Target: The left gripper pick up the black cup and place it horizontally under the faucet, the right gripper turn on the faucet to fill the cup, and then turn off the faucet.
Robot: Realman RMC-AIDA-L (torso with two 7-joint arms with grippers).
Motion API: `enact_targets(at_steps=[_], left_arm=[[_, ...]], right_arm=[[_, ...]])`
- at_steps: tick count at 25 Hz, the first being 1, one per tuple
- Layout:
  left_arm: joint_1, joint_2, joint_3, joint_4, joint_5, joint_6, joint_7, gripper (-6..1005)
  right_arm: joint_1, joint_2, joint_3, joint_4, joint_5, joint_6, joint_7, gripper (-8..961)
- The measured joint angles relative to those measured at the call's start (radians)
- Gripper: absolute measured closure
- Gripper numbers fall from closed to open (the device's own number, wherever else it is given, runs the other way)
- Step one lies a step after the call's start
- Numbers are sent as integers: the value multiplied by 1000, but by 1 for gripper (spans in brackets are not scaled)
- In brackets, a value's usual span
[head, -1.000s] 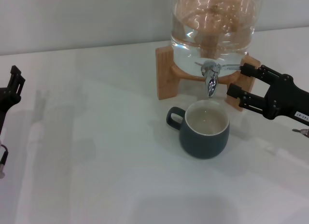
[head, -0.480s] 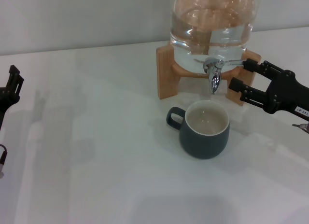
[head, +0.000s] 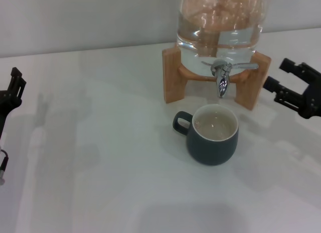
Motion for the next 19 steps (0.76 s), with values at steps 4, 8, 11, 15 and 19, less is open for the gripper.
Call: enact_targets(at_steps=[4,8,11,15,19], left_arm=[[0,0,2,1,1,0,1,259],[0,-1,3,2,1,1,4,259],[1,-2,3,2,1,1,5,259],[-3,-2,4,2,1,2,5,259],[-2,-2,5,4,2,2,6,259]], right_arm=[[-7,1,25,18,10,-30,-49,145],[4,2,110,79,13,-72,-114,145],[11,3,172,117,15,-128,-151,145],[20,5,187,151,41,-228,-223,145],[37,6,188,241,133,-259,-396,145]])
